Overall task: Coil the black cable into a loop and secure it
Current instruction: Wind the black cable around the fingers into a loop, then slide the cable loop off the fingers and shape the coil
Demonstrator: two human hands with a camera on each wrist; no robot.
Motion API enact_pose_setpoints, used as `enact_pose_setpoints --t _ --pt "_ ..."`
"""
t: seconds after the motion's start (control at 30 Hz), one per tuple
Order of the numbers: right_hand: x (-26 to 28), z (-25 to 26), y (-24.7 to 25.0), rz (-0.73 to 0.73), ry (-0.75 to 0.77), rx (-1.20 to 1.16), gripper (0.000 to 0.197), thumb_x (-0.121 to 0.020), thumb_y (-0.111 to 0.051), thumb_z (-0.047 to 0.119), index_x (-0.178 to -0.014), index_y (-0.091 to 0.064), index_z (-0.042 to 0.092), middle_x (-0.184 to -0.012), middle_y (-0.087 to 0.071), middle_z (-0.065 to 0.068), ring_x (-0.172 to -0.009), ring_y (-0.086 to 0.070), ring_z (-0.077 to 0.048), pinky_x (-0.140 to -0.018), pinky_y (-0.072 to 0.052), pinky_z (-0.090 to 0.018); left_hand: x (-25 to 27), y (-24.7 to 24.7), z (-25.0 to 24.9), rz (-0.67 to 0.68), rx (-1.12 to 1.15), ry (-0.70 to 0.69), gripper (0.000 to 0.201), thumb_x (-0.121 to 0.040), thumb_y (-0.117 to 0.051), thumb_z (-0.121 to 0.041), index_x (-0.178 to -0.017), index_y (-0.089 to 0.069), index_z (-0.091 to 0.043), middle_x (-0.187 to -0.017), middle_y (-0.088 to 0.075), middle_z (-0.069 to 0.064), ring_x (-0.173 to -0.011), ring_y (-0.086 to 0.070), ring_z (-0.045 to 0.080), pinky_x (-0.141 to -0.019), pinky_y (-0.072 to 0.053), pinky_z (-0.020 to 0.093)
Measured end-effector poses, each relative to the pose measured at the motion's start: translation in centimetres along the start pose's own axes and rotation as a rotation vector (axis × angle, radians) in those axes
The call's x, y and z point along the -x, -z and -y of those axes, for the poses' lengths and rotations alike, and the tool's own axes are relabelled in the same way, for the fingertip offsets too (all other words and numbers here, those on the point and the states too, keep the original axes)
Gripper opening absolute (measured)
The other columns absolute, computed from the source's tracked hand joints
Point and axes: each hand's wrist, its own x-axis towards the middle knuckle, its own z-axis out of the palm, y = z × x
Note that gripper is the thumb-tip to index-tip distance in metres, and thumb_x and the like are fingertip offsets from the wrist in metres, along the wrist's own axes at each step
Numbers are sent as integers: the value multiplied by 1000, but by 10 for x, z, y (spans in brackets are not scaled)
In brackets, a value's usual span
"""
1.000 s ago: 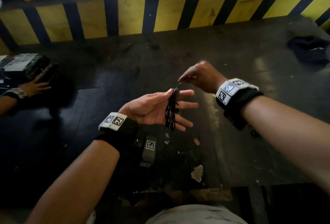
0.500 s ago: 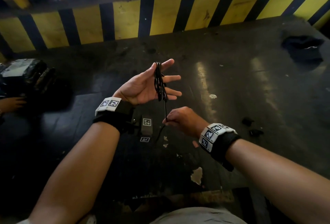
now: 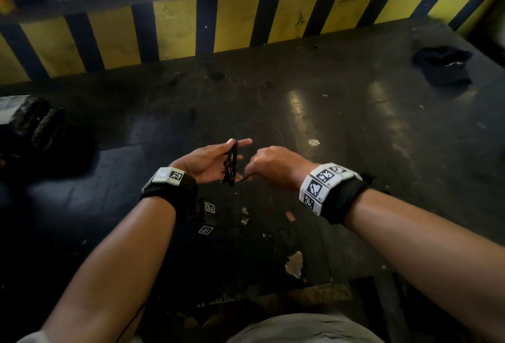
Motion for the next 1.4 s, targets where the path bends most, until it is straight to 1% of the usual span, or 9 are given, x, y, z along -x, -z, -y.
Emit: enact_pose_setpoints --t 0.13,0.3,0.6,0.73,0.8,0.87,0.93,1.17,1.4 --pt "-11 -9 27 -39 27 212 20 -100 -52 22 -107 -71 22 -104 -73 -3 -97 -71 -25 -85 -57 -43 -1 -14 7 -15 -54 67 46 -92 -59 -40 -129 -62 -13 -125 -56 14 -106 -58 35 -101 -44 64" --pt "-11 -21 54 -78 49 379 20 -100 -53 18 -106 -71 25 -105 -74 2 -101 -68 -23 -97 -49 -43 3 -26 4 62 -146 198 38 -99 -49 -42 -130 -68 -33 -150 -35 6 -147 -28 41 -108 -40 63" --pt "-11 -38 57 -172 118 414 21 -101 -54 22 -112 -71 28 -115 -72 5 -116 -63 -23 -113 -35 -45 8 -31 8 312 -55 291 50 -98 -48 -48 -145 -54 -33 -162 -29 19 -134 -40 59 -115 -27 68" --pt "-9 -41 51 -251 121 254 17 -101 -57 22 -105 -74 21 -102 -76 0 -98 -72 -24 -99 -48 -40 18 -34 2 383 4 215 50 -100 -45 -44 -146 -53 -25 -159 -38 21 -138 -29 65 -115 -22 71" --pt "-7 -41 44 -255 76 78 17 -99 -60 20 -107 -75 20 -101 -77 -2 -94 -73 -22 -87 -54 -35 23 -35 -2 392 15 194 46 -102 -41 -40 -139 -58 -19 -145 -54 23 -133 -43 58 -112 -28 71" --pt "-4 -40 36 -274 1 -136 17 -95 -66 16 -107 -77 21 -101 -79 -1 -91 -72 -15 -81 -53 -25 29 -37 -5 371 73 157 38 -103 -42 -37 -124 -63 -12 -98 -69 12 -102 -68 35 -105 -41 64" --pt "-1 -42 27 -293 -90 -342 17 -91 -71 13 -104 -80 20 -94 -80 1 -82 -70 -6 -78 -51 -15 33 -38 -7 402 157 135 29 -104 -46 -35 -109 -60 -10 -68 -44 -4 -69 -57 10 -97 -48 47" --pt "1 -29 -9 -173 -229 -874 39 -80 -63 27 -117 -74 23 -101 -80 -1 -96 -76 -16 -95 -59 -46 28 -40 -9 276 220 93 39 -101 -33 -35 -68 -45 -17 -53 -27 -9 -47 -23 7 -61 -37 27" --pt "2 -26 -17 -66 -232 -910 30 -87 -68 38 -114 -75 26 -105 -78 2 -102 -73 -15 -100 -55 -43 25 -42 -10 202 198 80 41 -96 -35 -34 -58 -36 -20 -44 -34 -9 -37 -31 6 -56 -37 27"
